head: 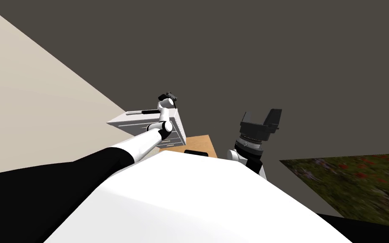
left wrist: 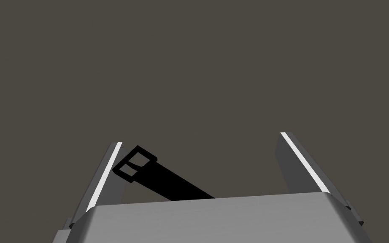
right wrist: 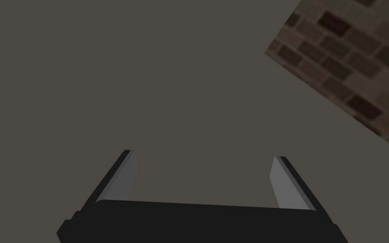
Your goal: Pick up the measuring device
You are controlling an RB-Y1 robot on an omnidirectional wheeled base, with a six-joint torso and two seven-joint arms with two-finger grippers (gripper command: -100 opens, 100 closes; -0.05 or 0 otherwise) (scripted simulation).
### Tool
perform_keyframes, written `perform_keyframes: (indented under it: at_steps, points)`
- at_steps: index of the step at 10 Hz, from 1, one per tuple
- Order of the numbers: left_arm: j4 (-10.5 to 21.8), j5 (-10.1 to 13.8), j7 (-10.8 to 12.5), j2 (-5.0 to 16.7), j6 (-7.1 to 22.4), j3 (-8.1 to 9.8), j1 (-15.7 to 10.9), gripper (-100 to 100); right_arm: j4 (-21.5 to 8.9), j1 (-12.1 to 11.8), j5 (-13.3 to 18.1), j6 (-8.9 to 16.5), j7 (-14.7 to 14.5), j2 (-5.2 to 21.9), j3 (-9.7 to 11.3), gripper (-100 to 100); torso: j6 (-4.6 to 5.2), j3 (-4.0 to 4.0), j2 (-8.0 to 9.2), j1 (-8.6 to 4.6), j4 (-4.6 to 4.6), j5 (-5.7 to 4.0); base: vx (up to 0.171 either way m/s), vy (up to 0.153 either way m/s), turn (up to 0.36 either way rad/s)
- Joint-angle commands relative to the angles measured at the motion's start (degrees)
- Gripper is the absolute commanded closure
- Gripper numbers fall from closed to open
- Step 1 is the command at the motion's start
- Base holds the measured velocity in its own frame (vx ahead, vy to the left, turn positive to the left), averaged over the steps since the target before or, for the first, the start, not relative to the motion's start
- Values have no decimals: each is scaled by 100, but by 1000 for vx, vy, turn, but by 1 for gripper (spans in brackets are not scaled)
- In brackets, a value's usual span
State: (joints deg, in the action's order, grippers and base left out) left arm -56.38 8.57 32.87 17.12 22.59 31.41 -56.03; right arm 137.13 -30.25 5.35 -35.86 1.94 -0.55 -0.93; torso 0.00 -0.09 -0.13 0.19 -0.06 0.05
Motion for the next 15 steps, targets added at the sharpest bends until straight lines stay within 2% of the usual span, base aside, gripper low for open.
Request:
perform_keyframes:
  at_steps: [1,2,3,4,5,6,7,8,9,13,14,15]
  points:
    - [286,226,-118,286,-184,20,-132,-100,0,0,0,0,0,0,0,0,0,0,0,0,0,0,-42,-40,-84]
    - [541,226,-118,298,-184,20,-132,-100,0,1,0,0,0,0,0,0,2,2,3,-4,1,-1,-37,-29,-50]
    - [879,397,-214,543,-359,46,-256,-100,0,0,0,0,0,0,0,0,0,1,3,-1,0,0,-35,-34,-103]
    - [1067,567,-310,735,-534,73,-380,-100,0,0,0,0,0,0,0,0,2,1,3,-3,0,-1,-56,-53,-142]
    - [1309,567,-310,787,-534,73,-380,-100,0,1,0,0,0,0,0,0,2,5,9,-9,2,-3,-42,-43,-44]
    - [1570,738,-406,1032,-710,99,-504,-100,0,0,0,0,0,0,0,0,-1,4,6,-6,1,-1,-36,-43,-86]
    - [1688,738,-406,1032,-710,99,-504,-100,0,0,0,0,0,0,0,0,1,3,5,-5,2,-2,-29,-28,-43]
    - [1618,738,-397,1018,-681,82,-500,-100,0,0,0,0,0,0,0,0,0,1,2,-1,0,0,-12,-10,-1]
    - [1647,748,-406,1026,-704,79,-504,100,0,0,0,0,0,0,0,0,0,-2,-3,5,-1,1,0,0,0]
    - [1640,773,-360,1020,-706,105,-518,100,0,0,0,0,0,0,0,0,0,-19,-21,-11,-16,-17,0,0,0]
    - [1640,774,-359,1020,-706,105,-518,0,0,0,0,0,0,0,0,0,0,-20,-23,-13,-17,-18,0,0,0]
    - [1353,567,-310,787,-534,73,-380,100,0,0,0,0,0,0,0,0,0,-20,-24,-13,-17,-18,24,25,94]
